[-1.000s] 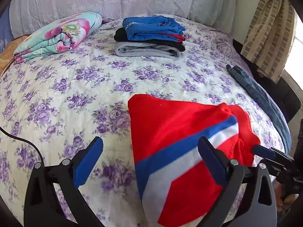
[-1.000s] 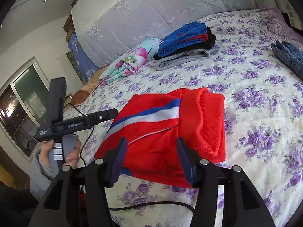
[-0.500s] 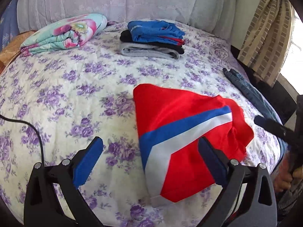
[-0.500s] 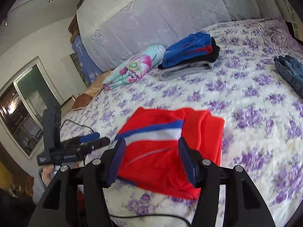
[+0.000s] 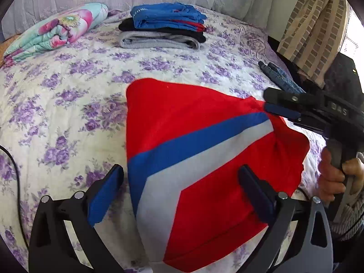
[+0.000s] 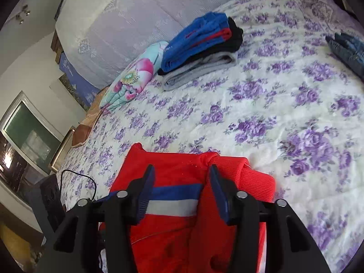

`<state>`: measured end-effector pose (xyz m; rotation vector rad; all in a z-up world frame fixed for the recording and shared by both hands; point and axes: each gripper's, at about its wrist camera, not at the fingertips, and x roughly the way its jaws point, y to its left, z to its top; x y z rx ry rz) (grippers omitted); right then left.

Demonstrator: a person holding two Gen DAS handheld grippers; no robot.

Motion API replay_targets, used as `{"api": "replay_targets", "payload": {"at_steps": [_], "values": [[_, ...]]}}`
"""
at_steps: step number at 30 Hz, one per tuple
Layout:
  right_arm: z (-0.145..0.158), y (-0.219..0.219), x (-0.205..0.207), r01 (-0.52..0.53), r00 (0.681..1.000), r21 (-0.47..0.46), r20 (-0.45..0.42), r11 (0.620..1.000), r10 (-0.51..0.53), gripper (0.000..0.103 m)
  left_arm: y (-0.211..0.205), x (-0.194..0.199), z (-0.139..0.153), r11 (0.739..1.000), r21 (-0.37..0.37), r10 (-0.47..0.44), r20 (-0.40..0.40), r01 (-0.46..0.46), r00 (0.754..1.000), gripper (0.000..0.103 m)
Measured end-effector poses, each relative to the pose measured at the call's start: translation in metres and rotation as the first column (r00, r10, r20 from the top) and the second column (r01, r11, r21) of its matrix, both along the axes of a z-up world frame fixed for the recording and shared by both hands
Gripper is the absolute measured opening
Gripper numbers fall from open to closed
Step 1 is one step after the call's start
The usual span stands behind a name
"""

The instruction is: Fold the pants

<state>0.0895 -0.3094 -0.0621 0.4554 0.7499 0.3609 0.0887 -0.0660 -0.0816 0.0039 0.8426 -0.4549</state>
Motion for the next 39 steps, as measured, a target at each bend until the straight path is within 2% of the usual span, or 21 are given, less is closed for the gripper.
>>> {"api": "replay_targets", "payload": {"at_steps": [2,4,8,10,11,13,15,19,22,26,29,32,36,39], "values": [[0.016,0.001,-0.028,0.002,0.998,-0.067,0.07,0.998,0.003,0.07,0.002,-0.004,0.01,0.998,0.05,0.023,0.053,-0.025,0.998,0.099],[0.02,0.001,-0.054,0.017,0.996,-0.136,0.091,0.991,-0.005,0.078,0.008,-0.005,0.016,0.996,0.073,0.051,0.083,-0.057,0.995,0.099],[-0.006,0.008,-0.085,-0.026,0.999,-0.198,0.018,0.98,0.03,0.081,0.017,-0.003,0.011,0.991,0.1,0.083,0.061,-0.089,0.995,0.099],[-0.027,0.015,-0.082,-0.022,1.0,-0.263,-0.012,0.965,0.02,0.082,0.013,-0.001,-0.003,0.985,0.151,0.078,0.053,-0.086,0.996,0.099],[-0.035,0.017,-0.078,-0.006,1.0,-0.282,-0.03,0.959,-0.002,0.083,0.013,-0.001,-0.006,0.985,0.147,0.081,0.072,-0.091,0.994,0.099],[-0.034,0.016,-0.081,0.024,0.999,-0.256,-0.016,0.966,-0.029,0.084,0.016,-0.002,-0.003,0.985,0.136,0.097,0.067,-0.105,0.993,0.099],[-0.019,0.012,-0.089,0.027,0.999,-0.225,0.03,0.974,-0.021,0.084,0.02,-0.005,0.006,0.984,0.134,0.107,0.085,-0.117,0.991,0.099],[0.002,0.005,-0.093,0.067,0.995,-0.234,0.088,0.97,-0.048,0.09,0.017,-0.001,0.022,0.981,0.136,0.118,0.126,-0.135,0.985,0.099],[-0.009,-0.003,-0.07,0.107,0.994,-0.211,0.025,0.972,-0.105,0.09,0.009,0.01,0.023,0.982,0.133,0.115,0.129,-0.132,0.985,0.099],[-0.035,-0.013,-0.05,0.113,0.99,-0.063,-0.081,0.992,-0.118,0.09,-0.002,0.018,0.011,0.984,0.137,0.106,0.085,-0.117,0.991,0.099],[-0.048,-0.018,-0.045,0.122,0.986,-0.007,-0.113,0.993,-0.122,0.09,-0.003,0.015,0.006,0.984,0.137,0.102,0.088,-0.113,0.991,0.099],[-0.047,-0.015,-0.042,0.106,0.988,0.007,-0.111,0.994,-0.104,0.09,-0.002,0.016,0.003,0.986,0.134,0.092,0.076,-0.101,0.993,0.099],[-0.048,-0.004,-0.031,0.07,0.991,-0.025,-0.112,0.997,-0.073,0.08,0.003,0.019,-0.003,0.991,0.086,0.1,0.026,-0.102,0.995,0.099],[-0.046,0.0,-0.03,0.06,0.992,-0.043,-0.108,0.997,-0.065,0.079,0.001,0.016,-0.002,0.992,0.098,0.08,0.03,-0.082,0.996,0.099]]}}
